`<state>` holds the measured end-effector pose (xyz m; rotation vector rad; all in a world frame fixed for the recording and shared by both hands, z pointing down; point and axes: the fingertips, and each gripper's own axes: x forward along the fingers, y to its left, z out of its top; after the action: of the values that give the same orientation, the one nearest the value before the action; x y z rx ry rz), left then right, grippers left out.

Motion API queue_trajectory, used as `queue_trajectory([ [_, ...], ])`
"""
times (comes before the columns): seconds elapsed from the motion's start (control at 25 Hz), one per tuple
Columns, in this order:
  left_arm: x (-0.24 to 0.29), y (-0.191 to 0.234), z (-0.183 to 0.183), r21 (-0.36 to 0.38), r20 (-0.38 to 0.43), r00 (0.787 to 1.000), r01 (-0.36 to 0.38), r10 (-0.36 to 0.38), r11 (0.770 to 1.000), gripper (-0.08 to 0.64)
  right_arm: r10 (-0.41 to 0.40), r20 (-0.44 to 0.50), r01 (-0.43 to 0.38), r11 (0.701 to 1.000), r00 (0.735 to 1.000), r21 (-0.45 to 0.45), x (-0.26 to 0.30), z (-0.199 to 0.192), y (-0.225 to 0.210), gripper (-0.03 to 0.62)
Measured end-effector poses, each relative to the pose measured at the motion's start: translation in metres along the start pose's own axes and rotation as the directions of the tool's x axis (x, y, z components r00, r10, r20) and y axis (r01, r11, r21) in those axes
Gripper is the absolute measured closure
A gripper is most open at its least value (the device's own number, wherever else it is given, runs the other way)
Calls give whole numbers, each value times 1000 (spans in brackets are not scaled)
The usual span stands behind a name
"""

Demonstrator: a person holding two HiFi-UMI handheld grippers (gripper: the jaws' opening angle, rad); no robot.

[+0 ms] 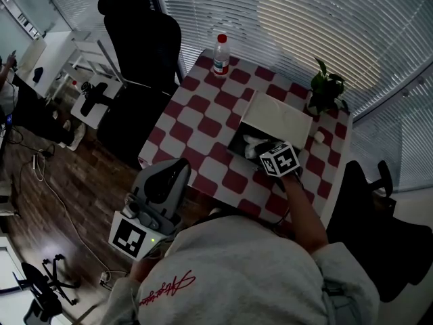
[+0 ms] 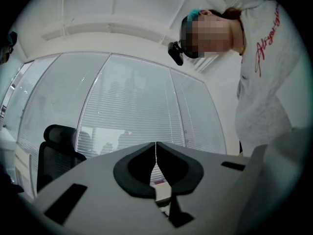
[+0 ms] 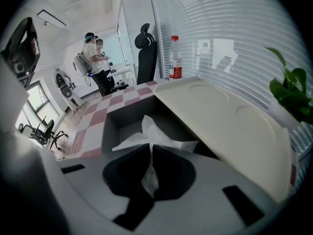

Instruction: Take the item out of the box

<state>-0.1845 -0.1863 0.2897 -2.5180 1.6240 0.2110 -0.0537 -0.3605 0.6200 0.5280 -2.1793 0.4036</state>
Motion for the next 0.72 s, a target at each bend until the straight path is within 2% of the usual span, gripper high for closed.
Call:
queue_trajectory([
  [0.32, 0, 2, -2, -5, 1, 1000, -2, 2, 1000, 543, -23, 46, 24, 999, 999, -26, -6, 2, 1, 566],
  [0.72, 0, 1, -2, -4, 0, 1000, 0, 0, 1000, 542, -27, 105, 29, 999, 994, -14, -15, 10, -2, 569],
])
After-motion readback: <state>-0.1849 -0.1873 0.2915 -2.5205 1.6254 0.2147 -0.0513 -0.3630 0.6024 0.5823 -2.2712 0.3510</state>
